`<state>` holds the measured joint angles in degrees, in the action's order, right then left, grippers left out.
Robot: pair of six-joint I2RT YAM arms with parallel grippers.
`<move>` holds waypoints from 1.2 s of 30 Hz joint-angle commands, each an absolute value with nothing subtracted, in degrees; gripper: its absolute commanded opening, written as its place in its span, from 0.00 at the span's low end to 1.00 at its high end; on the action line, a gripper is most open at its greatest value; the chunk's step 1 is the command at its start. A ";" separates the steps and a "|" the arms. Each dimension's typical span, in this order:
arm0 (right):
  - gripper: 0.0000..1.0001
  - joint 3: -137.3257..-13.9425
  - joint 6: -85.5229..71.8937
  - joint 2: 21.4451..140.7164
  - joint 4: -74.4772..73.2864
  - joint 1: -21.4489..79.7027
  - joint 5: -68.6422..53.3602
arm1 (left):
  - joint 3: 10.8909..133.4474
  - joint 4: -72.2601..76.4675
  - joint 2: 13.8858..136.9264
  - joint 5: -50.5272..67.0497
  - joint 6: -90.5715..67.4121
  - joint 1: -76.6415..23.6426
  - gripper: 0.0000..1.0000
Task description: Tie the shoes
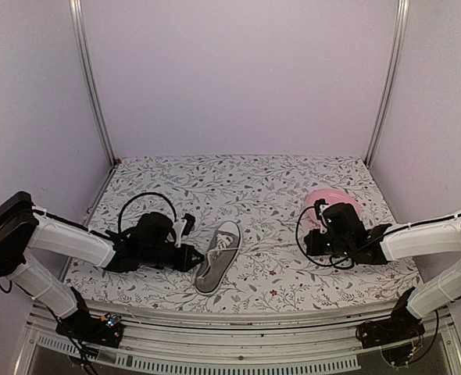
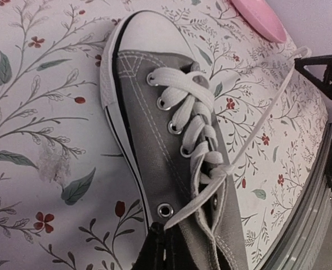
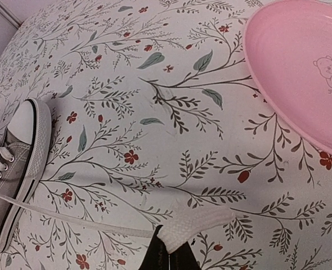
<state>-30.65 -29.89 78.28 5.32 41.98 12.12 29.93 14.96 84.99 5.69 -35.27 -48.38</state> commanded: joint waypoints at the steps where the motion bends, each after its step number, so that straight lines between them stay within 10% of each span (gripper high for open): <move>1: 0.02 -29.19 -31.48 79.27 5.39 39.75 14.65 | 28.17 18.48 89.46 10.69 -35.27 -47.43 0.00; 36: 0.02 -45.27 -24.64 82.96 12.36 40.67 -3.88 | 29.35 28.45 84.22 3.74 -38.55 -54.05 0.00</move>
<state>-37.58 -27.14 80.47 8.14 40.07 3.92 29.80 25.69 85.69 4.38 -41.06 -54.30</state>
